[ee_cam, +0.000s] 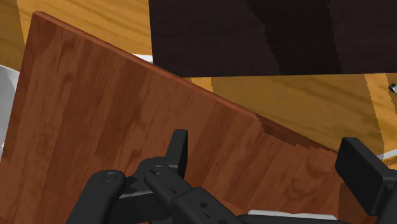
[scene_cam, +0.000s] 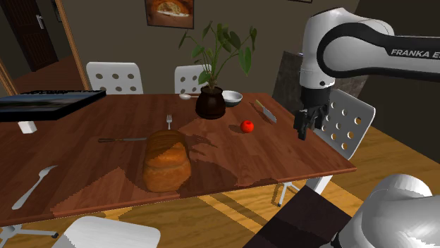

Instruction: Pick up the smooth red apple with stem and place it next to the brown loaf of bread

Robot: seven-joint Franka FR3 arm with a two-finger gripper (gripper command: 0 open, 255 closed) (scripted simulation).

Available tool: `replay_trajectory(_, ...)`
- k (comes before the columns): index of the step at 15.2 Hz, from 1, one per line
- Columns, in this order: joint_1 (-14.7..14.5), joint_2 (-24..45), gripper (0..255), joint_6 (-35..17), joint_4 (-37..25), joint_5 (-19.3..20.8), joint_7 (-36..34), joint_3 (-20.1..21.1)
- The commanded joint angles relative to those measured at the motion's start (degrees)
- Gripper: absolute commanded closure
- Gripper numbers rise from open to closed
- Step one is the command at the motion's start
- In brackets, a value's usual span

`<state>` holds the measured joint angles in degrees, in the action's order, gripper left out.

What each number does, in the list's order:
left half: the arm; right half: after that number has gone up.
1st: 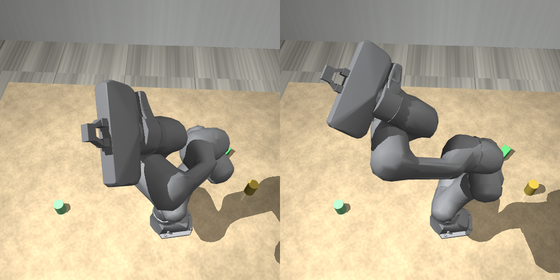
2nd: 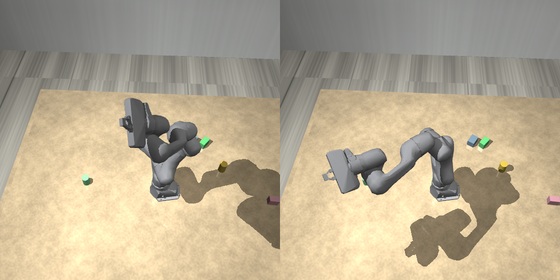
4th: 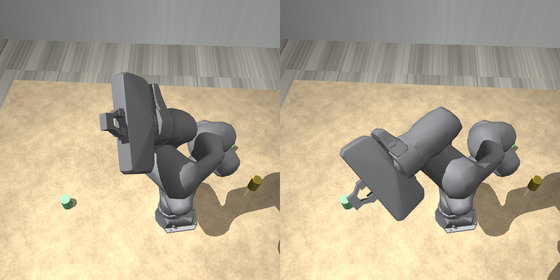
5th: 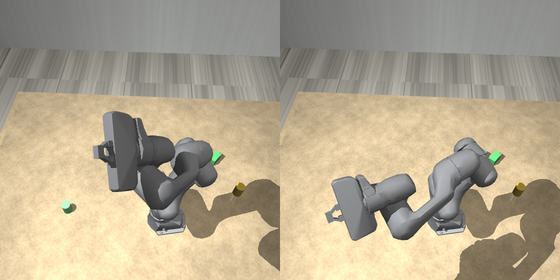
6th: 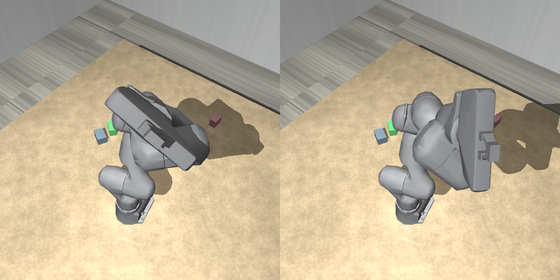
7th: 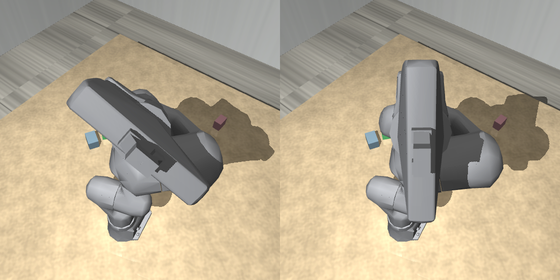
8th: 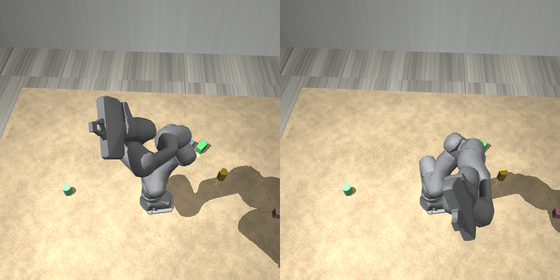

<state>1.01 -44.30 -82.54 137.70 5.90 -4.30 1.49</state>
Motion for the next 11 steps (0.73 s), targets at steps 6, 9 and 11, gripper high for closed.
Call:
replay_trajectory(6,0.63,9.71,0,-7.5,-2.24,3.05,3.65,-2.43)
replay_trajectory(9,0.96,15.92,0,-11.5,-4.53,4.51,5.67,-3.68)
replay_trajectory(11,1.16,20.16,0,-13.92,-6.43,5.33,6.97,-4.42)
